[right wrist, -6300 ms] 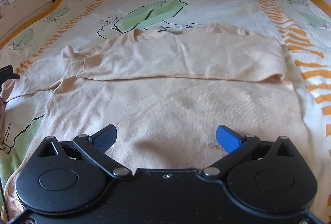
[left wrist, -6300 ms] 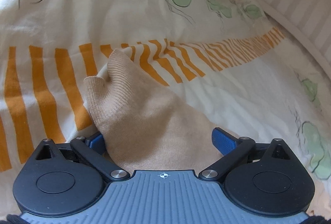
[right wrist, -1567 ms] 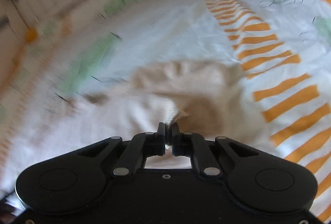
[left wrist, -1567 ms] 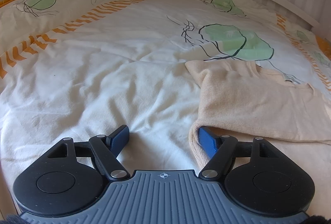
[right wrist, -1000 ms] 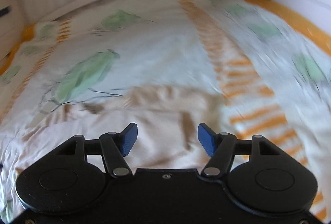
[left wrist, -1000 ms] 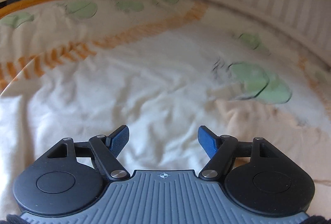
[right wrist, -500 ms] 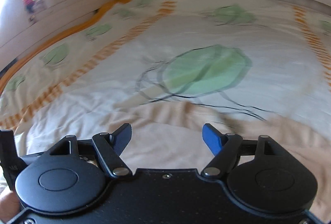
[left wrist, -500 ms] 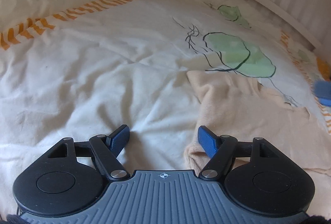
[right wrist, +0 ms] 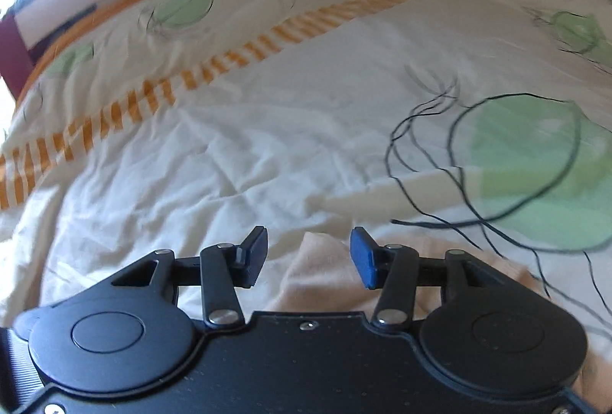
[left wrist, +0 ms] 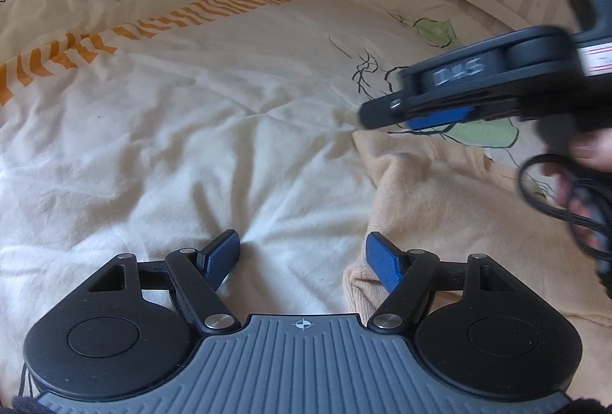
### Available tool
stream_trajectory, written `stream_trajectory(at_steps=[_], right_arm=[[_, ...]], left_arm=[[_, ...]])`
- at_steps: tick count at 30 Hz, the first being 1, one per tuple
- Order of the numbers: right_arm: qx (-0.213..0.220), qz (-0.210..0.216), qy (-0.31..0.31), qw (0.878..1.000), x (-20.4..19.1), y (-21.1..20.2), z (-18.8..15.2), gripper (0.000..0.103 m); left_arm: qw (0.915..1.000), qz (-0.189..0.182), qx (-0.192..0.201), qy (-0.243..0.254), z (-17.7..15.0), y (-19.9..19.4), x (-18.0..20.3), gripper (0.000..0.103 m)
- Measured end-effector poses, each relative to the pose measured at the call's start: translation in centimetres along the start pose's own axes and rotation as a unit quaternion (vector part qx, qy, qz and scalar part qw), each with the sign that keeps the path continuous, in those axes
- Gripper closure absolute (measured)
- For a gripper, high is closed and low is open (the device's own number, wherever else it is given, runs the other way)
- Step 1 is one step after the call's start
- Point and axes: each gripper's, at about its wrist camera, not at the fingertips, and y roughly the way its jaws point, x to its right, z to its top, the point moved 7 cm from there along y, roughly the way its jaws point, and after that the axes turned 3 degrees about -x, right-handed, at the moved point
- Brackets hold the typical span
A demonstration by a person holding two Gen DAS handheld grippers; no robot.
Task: Fold small clothes
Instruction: 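Withdraw the open right gripper from the folded sweater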
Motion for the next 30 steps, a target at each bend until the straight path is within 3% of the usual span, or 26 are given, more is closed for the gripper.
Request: stream_trajectory(at_steps=[7, 9, 11, 15, 19, 22, 23, 24, 25, 26, 30], right_arm=[[-0.034, 0.030, -0.024, 0.999, 0.1, 2.3, 0.2, 0.050], [-0.055, 0.051, -0.014, 0.997, 0.1, 2.9, -0.1, 0.091], [-0.043, 0.061, 0.015, 0.997, 0.5, 2.7, 0.0, 0.092], [0.007, 0.071, 0.145, 0.987, 3.6, 2.6, 0.7, 0.093], [-0.002, 0.052, 0.154, 0.987, 4.1, 3.7, 0.1, 0.093], [0.008, 0.066, 0.155, 0.986, 3.9, 3.4, 0.2, 0.082], [0.021, 0.071, 0.163, 0.984, 4.1, 2.9, 0.2, 0.066], [0.034, 0.074, 0.173, 0.981, 4.4, 2.4, 0.4, 0.042], [0.053, 0.076, 0.185, 0.978, 4.8, 1.5, 0.4, 0.032], [0.077, 0.074, 0.194, 0.975, 5.1, 0.3, 0.5, 0.028], [0.127, 0.049, 0.218, 0.967, 6.5, -4.6, -0.2, 0.028]], left_arm=[[1.0000, 0.000, 0.003, 0.000, -0.1, 0.0, 0.1, 0.031], [1.0000, 0.001, 0.004, 0.000, -0.1, 0.0, 0.1, 0.031], [1.0000, 0.002, 0.005, -0.002, -0.2, 0.0, 0.1, 0.031], [0.9999, 0.004, 0.008, -0.005, -0.3, -0.1, 0.1, 0.031], [0.9999, 0.003, 0.009, -0.008, -0.3, -0.2, 0.0, 0.031], [0.9999, 0.004, 0.010, -0.004, -0.3, -0.2, 0.1, 0.031], [0.9999, 0.004, 0.010, -0.002, -0.3, -0.2, 0.1, 0.031], [0.9999, 0.004, 0.010, -0.001, -0.3, -0.2, 0.1, 0.031], [0.9999, 0.003, 0.010, 0.000, -0.3, -0.2, 0.1, 0.031], [0.9999, 0.003, 0.011, 0.001, -0.3, -0.2, 0.0, 0.031], [0.9999, 0.006, 0.014, 0.003, -0.2, -0.5, 0.0, 0.031]])
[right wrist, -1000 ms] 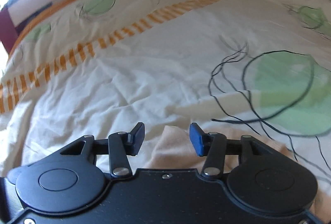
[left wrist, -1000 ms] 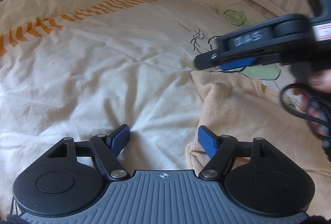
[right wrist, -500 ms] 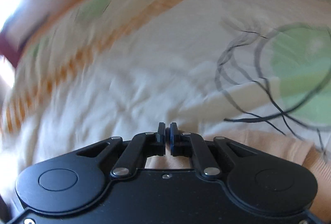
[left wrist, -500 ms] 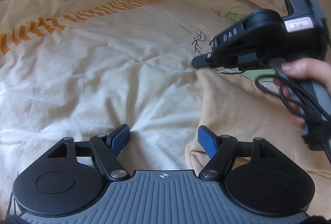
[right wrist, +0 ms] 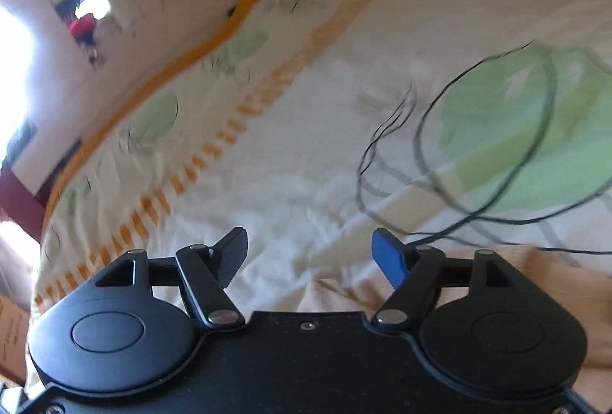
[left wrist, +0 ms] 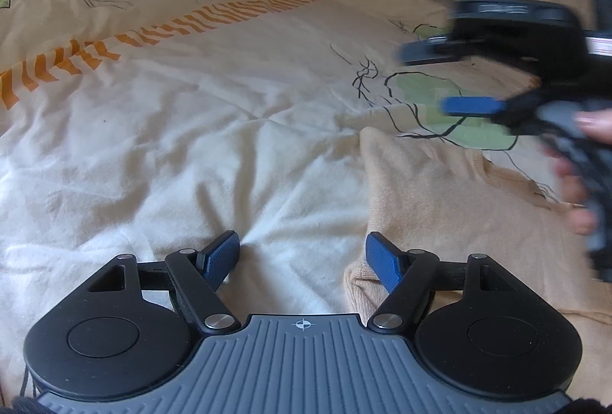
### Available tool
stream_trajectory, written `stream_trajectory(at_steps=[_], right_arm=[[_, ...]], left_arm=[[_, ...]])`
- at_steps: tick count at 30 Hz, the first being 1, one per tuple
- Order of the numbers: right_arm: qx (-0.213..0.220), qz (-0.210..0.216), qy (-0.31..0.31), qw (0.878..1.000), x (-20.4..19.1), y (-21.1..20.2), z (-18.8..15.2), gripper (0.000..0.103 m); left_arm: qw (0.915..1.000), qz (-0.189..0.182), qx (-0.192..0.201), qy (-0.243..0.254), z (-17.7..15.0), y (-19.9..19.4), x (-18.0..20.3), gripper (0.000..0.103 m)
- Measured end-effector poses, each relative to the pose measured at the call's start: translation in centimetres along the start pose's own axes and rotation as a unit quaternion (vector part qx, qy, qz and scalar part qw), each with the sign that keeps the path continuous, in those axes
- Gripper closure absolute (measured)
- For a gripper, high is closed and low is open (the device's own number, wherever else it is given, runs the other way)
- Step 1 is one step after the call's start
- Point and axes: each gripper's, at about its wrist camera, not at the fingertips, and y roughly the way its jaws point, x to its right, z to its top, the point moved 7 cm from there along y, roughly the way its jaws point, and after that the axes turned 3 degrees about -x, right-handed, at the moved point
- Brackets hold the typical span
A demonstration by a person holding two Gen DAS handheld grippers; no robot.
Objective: Fold small clothes
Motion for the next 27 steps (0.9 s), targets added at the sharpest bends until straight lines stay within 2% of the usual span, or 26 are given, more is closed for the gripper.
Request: stream_trajectory(at_steps=[3, 6, 10, 13, 16, 17, 20, 27], right_arm=[[0.032, -0.028, 0.015, 0.999, 1.5, -4.5, -0.7, 0.024], [0.056, -0.094, 0.007, 0.994, 3.6, -8.6, -2.8, 0.014], [0.042, -0.180, 0.009, 0.983, 6.9, -12.5, -7.2, 0.014], [0.018, -0.219, 0.034, 0.975, 9.3, -14.4, -10.5, 0.014], [0.002, -0.259, 0.057, 0.964, 11.9, -16.3, -13.0, 0.014], [0.000, -0.275, 0.062, 0.960, 12.8, -16.9, -13.7, 0.014], [0.009, -0.291, 0.085, 0.953, 14.2, -19.0, -14.9, 0.014], [0.037, -0.275, 0.118, 0.953, 14.8, -22.4, -16.9, 0.013]], left_arm=[[0.9998, 0.013, 0.016, 0.006, 0.3, -0.7, 0.0, 0.031], [0.9983, 0.014, 0.051, 0.027, 0.8, -1.6, 0.6, 0.031], [0.9941, -0.005, 0.074, 0.079, 0.9, -2.0, 2.7, 0.031], [0.9939, -0.018, 0.047, 0.098, 0.3, -1.1, 3.5, 0.031], [0.9972, -0.017, -0.003, 0.072, -0.5, 0.5, 2.5, 0.031], [0.9975, -0.024, 0.000, 0.067, -0.4, 0.5, 2.3, 0.031], [0.9972, -0.027, -0.001, 0.070, -0.5, 0.3, 2.0, 0.031], [0.9966, -0.032, 0.006, 0.076, -0.9, 0.0, 2.0, 0.029]])
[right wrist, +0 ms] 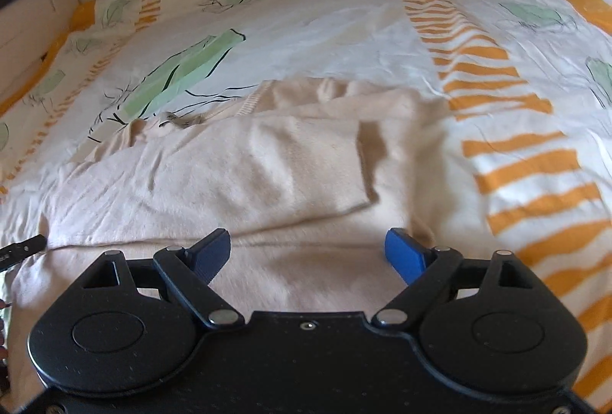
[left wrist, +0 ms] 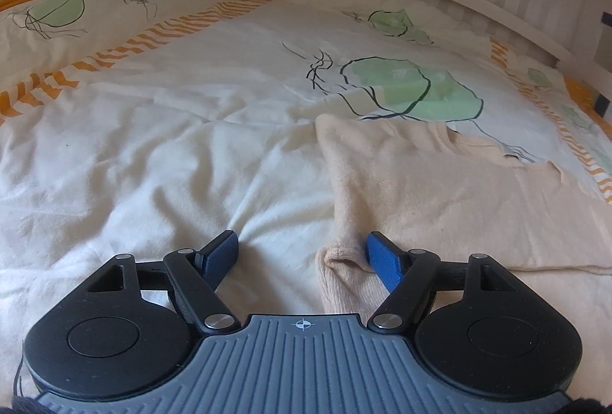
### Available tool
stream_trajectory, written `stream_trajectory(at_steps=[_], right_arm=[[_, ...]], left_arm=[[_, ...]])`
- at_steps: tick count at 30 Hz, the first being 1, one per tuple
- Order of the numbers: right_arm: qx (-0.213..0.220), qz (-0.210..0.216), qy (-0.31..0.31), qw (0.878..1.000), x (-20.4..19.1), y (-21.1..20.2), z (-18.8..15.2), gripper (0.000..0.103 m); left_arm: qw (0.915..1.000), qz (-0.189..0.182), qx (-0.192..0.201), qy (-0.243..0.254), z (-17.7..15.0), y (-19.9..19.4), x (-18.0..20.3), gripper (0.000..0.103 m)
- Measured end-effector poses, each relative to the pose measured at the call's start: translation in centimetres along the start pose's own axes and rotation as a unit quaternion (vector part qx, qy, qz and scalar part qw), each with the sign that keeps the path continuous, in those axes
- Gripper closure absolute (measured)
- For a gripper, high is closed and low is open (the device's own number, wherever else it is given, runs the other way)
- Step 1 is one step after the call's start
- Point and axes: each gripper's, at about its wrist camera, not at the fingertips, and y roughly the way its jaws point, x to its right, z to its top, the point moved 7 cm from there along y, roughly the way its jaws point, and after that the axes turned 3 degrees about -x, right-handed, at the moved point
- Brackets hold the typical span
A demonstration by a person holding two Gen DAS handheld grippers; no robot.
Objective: Fold small clothes
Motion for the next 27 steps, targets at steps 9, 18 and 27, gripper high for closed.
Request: stream_trajectory(at_steps=[9, 18, 27], right_arm=[[0.005, 0.012, 0.048, 0.999, 2.6, -3.1, -3.7, 0.007], [0.040, -0.013, 0.037, 0.998, 3.4, -3.7, -3.8, 0.006], [0.053, -0.109, -0.028, 0.992, 5.3, -0.6, -1.5, 0.006]], left_arm=[[0.9997, -0.007, -0.003, 0.025, -0.7, -0.3, 0.6, 0.017], [0.9987, 0.002, -0.027, 0.044, -1.3, -0.6, 1.4, 0.009], [0.9984, -0.002, -0.011, 0.055, -1.9, -0.4, 1.6, 0.001]])
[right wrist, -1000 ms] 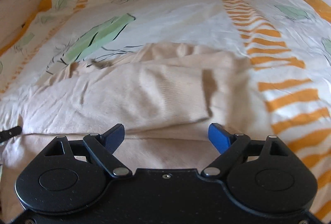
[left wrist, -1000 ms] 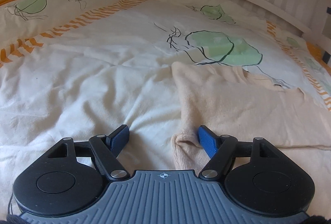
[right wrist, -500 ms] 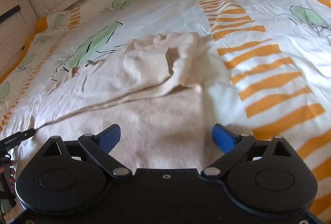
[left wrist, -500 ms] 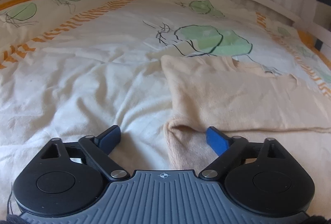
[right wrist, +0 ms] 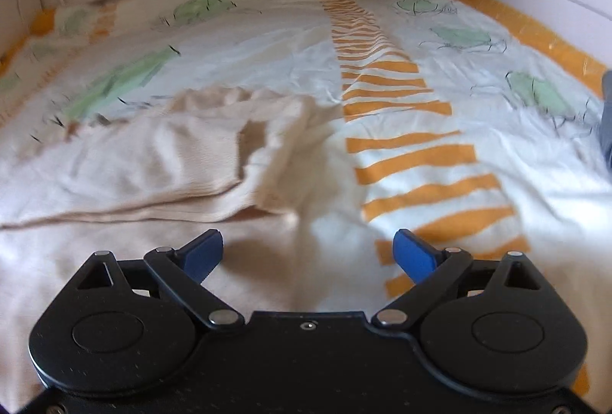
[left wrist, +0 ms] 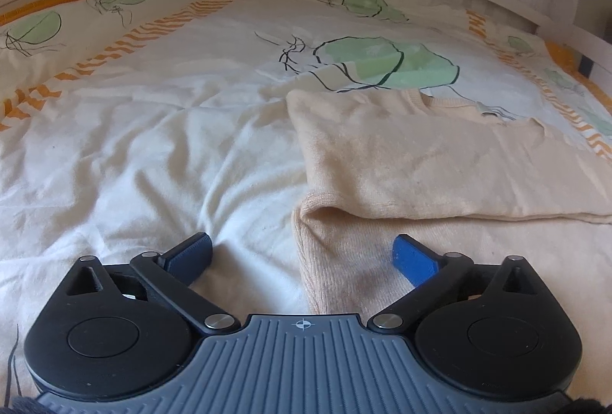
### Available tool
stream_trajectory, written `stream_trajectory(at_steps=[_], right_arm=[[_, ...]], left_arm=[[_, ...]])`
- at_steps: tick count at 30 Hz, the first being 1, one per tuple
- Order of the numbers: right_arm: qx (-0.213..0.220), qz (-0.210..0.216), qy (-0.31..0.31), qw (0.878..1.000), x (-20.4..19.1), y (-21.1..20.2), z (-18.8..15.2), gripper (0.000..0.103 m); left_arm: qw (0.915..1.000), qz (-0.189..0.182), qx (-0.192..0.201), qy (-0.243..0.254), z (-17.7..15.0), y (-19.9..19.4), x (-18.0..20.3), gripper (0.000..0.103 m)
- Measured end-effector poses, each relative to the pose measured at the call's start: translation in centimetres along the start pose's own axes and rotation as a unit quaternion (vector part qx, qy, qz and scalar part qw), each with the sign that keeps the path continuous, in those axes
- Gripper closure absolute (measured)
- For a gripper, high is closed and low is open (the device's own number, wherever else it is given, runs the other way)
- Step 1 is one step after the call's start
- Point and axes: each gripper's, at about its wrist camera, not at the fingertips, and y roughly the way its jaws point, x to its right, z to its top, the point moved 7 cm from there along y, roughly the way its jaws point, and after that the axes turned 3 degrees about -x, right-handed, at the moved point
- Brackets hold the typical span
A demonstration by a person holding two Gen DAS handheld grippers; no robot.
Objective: Fold small clothes
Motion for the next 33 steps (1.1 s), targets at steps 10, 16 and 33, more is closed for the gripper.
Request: stream_trajectory(at_steps=[10, 16, 33], right_arm=[[0.021, -0.035, 0.065, 0.997, 3.9, 1.7, 0.5, 0.005], [0.027, -0.045, 0.084, 0.995, 5.1, 0.8, 0.2, 0.005], [0.024, -0.008, 0.043, 0.999, 2.1, 2.3, 1.3, 0.001]], left_arm=[[1.0000, -0.002, 0.005, -0.002, -0.1, 0.0, 0.0, 0.000], [1.0000, -0.003, 0.005, -0.003, -0.1, 0.0, -0.1, 0.000], [1.0000, -0.001, 0.006, -0.001, 0.0, -0.1, -0.1, 0.000]])
